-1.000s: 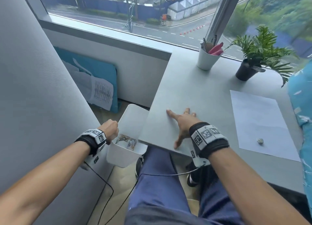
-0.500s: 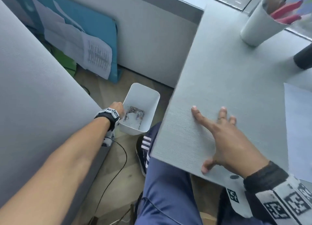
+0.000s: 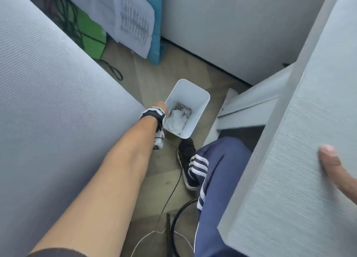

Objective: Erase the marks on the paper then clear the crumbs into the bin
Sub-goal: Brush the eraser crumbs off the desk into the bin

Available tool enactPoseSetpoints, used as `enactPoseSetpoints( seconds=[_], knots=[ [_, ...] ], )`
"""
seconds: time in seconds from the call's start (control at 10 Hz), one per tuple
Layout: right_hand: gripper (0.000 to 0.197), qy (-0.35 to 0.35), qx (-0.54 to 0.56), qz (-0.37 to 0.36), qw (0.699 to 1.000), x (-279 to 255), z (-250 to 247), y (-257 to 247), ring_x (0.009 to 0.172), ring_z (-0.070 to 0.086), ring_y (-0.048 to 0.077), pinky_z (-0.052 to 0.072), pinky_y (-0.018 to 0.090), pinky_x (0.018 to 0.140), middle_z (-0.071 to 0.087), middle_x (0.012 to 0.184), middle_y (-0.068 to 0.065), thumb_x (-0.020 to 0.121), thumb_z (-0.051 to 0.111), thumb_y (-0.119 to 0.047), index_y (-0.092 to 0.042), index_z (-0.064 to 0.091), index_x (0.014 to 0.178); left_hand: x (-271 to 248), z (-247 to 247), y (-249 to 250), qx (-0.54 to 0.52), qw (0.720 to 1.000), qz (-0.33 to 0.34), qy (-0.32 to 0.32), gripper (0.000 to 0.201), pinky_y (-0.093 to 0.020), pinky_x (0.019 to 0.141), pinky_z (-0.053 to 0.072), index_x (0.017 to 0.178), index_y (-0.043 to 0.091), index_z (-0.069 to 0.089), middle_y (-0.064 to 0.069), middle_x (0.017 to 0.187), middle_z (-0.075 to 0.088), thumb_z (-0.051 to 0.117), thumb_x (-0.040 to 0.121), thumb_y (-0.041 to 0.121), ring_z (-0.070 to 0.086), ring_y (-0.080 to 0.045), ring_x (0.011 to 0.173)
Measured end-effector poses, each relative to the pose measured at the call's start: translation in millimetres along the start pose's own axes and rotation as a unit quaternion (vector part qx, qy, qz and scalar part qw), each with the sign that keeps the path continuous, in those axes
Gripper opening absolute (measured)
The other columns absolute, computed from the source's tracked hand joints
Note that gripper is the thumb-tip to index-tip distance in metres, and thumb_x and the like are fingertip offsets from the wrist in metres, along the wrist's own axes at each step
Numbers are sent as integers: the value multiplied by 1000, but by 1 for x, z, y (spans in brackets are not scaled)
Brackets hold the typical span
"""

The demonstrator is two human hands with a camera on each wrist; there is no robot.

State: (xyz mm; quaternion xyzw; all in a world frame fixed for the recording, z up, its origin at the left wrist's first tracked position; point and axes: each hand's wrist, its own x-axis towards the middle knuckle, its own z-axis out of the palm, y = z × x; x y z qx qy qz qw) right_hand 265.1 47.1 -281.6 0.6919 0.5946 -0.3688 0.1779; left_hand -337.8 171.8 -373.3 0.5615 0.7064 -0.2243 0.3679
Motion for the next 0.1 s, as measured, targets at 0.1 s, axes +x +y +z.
enactPoseSetpoints(
  seconds=[0.1],
  knots=[
    [114, -27, -9, 39, 999, -46, 6, 18, 123, 40, 21, 44, 30, 73, 21, 153, 17, 30, 60, -89, -80, 1, 127, 16, 6, -6, -13, 1000, -14, -19, 32, -39, 95, 46, 124, -5, 57, -21, 130, 59, 48, 98, 10, 57, -39, 118]
  ],
)
